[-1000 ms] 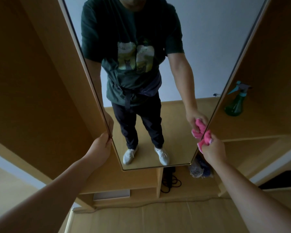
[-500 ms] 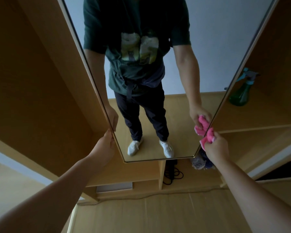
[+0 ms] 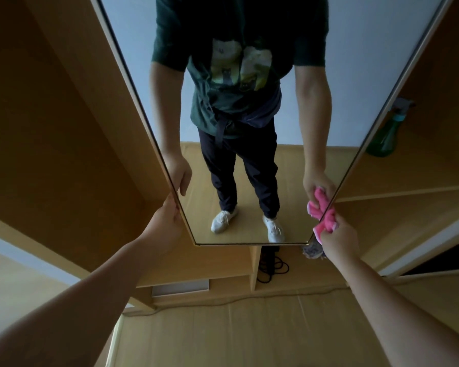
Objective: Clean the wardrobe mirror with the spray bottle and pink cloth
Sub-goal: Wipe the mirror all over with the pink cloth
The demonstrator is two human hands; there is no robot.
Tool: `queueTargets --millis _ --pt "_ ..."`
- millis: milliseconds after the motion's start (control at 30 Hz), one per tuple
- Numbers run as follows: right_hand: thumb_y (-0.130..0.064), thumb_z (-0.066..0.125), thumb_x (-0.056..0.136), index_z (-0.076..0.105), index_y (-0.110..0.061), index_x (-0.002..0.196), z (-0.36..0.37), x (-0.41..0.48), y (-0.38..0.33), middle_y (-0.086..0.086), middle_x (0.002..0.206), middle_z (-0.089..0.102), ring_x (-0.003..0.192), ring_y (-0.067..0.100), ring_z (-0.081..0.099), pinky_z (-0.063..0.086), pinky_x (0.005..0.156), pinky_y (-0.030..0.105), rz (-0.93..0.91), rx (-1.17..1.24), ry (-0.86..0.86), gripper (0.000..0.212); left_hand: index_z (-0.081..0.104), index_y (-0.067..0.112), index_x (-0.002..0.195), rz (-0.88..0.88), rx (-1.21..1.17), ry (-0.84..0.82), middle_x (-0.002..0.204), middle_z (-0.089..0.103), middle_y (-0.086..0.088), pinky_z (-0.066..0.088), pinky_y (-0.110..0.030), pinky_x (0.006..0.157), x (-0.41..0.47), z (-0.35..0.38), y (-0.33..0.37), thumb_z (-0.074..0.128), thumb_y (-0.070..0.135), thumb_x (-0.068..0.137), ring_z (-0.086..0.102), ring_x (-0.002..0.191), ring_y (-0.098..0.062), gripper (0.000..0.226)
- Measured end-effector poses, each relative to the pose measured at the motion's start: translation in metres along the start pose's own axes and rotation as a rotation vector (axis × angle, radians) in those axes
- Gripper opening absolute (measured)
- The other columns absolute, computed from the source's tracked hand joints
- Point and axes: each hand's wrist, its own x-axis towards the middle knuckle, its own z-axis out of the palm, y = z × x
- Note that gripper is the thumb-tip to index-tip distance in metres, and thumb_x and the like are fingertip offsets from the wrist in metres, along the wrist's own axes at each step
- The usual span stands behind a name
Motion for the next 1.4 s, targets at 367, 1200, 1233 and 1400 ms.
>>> queueTargets --millis 367,1200,1233,1400 --pt "0.001 0.061 0.085 0.065 -0.024 0.113 0.021 -0.001 0.028 -0.021 0.075 0.061 0.061 -0.007 0.056 0.037 0.043 0.002 0.043 -0.086 -0.043 0.038 0.035 0.006 0.138 0.011 -0.011 0.020 0.091 0.057 -0.003 0.042 -0.019 0.062 -0.003 0.006 0.000 0.040 0.000 0.096 0.058 0.081 -0.015 0.042" --pt "-0.009 0.064 0.089 0.060 -0.019 0.127 0.015 -0.065 -0.043 0.007 0.114 0.068 0.096 0.017 0.067 0.058 0.082 0.036 0.017 -0.175 -0.342 0.039 0.048 0.014 0.135 0.048 -0.207 0.150 0.126 0.060 -0.002 0.043 -0.023 0.093 -0.042 -0.065 0.005 0.049 0.002 0.095 0.055 0.121 -0.017 0.042" --pt "-0.013 0.065 0.089 0.062 -0.021 0.123 0.013 -0.072 -0.064 0.009 0.110 0.069 0.095 0.018 0.067 0.058 0.082 0.037 -0.065 -0.155 -0.369 0.035 0.051 0.012 0.133 0.071 -0.207 0.198 0.122 0.062 -0.003 0.045 -0.024 0.090 -0.046 -0.078 0.008 0.050 0.004 0.095 0.058 0.117 -0.017 0.039" --pt "-0.034 0.073 0.082 0.063 -0.036 0.099 -0.002 -0.094 -0.189 -0.010 0.087 0.071 0.086 0.003 0.066 0.055 0.077 0.023 -0.394 0.083 -0.462 0.019 0.061 0.015 0.120 0.195 -0.302 0.411 0.107 0.067 0.003 0.052 -0.016 0.078 -0.075 -0.147 0.037 0.055 0.004 0.091 0.064 0.095 -0.004 0.032"
